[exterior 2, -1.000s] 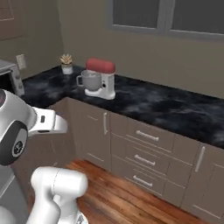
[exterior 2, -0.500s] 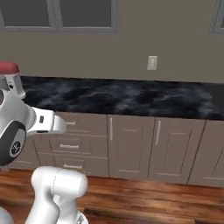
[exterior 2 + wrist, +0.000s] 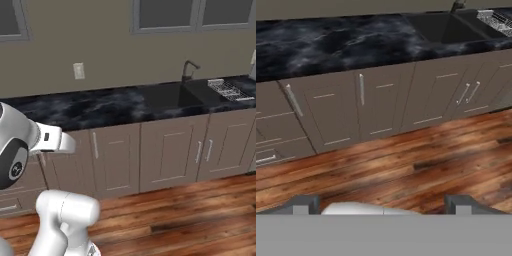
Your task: Navigate to the sink.
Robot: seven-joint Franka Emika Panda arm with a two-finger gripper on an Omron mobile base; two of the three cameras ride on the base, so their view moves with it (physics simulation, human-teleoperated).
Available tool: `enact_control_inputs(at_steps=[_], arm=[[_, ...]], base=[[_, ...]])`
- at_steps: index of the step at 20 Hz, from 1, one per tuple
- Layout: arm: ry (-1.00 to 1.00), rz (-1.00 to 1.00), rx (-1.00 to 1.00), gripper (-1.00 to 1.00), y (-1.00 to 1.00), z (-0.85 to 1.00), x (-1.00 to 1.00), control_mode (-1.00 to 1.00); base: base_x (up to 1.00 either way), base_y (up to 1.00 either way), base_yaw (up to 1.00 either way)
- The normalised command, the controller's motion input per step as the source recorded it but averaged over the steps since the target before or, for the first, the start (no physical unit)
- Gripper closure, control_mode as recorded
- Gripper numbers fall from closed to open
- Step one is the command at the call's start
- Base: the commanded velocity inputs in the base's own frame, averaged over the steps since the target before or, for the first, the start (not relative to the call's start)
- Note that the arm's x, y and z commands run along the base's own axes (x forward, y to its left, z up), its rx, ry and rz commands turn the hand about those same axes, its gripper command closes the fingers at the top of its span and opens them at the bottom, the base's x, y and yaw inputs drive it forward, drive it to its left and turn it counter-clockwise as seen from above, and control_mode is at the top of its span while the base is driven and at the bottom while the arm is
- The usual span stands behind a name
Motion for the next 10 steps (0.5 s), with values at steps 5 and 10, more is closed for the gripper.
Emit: enact_control_inputs(at_steps=[5,10], arm=[[0.00,0.00,0.00,-1.00,0.00,0.00,0.00,1.00],[0.00,0.00,0.00,-1.00,0.00,0.00,0.00,1.00]], base=[[0.77,-1.00,0.17],[0.31,-1.00,0.32]])
